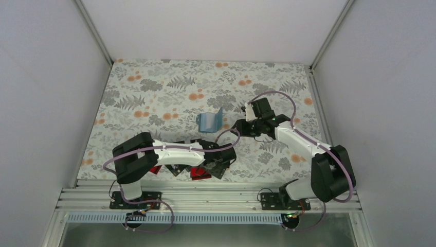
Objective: Put the credit cards into the card holder
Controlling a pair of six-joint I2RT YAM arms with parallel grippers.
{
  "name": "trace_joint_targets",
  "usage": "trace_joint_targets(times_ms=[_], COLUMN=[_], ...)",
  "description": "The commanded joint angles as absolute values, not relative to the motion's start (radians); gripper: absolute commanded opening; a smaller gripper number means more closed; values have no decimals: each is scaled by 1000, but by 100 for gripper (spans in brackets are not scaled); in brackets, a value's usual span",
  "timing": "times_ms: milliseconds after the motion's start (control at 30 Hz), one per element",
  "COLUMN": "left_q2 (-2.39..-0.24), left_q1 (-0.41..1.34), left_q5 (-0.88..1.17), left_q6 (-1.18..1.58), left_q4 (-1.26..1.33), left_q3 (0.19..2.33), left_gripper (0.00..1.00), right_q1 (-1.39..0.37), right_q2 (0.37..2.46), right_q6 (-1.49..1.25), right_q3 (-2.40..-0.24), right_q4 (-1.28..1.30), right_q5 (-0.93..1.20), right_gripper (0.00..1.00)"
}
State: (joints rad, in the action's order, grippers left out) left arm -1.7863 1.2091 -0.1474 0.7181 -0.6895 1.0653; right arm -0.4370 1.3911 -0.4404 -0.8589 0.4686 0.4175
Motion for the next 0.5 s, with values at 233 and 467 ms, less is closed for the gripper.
trace_joint_targets(times_ms=[233,467], left_q2=[-1881,-1892], left_q1=[1209,1209], left_q5=[-168,-188], left_q6=[765,787], left_q4=[-705,-719], left_q3=[1086,1069], left_gripper=[74,61], right_q1=[-432,-432], right_q2=[1373,1383], right_q6=[-416,-413], right_q3=[-845,-850], right_q4=[472,472], right_q5=[397,395], right_gripper=[42,42])
